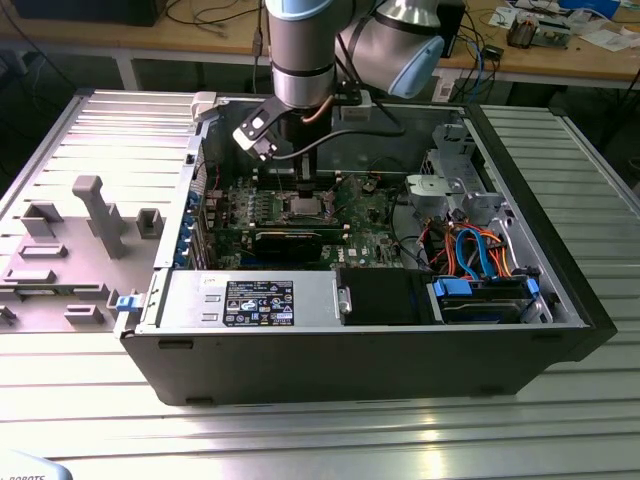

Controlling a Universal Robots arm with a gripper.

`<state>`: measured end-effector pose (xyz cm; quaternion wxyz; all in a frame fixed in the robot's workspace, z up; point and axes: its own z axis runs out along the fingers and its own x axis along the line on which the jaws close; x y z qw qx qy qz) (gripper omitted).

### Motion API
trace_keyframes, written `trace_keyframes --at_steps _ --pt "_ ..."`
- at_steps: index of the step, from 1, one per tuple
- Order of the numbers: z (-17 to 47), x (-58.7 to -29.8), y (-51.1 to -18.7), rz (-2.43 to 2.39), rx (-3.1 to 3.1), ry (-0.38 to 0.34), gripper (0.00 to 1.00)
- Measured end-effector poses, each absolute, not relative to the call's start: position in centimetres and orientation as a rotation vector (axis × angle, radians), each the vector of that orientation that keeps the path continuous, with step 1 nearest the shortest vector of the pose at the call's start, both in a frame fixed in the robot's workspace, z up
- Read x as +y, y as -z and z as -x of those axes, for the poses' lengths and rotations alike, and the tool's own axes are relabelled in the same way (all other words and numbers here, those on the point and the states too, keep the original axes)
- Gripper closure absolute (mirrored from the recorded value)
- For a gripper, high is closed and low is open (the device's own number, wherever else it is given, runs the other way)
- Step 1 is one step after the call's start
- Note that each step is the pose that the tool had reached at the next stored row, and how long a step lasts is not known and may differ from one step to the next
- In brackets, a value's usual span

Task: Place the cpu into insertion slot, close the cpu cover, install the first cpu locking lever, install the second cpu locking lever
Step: 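Place the cpu into insertion slot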

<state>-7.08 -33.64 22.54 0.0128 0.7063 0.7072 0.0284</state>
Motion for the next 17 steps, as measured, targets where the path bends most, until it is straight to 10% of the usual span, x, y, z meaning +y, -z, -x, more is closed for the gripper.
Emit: trace_keyframes --at_steps 17 --pt "6.84 -33.65 -22.74 -2.213 2.215 -0.066 0.89"
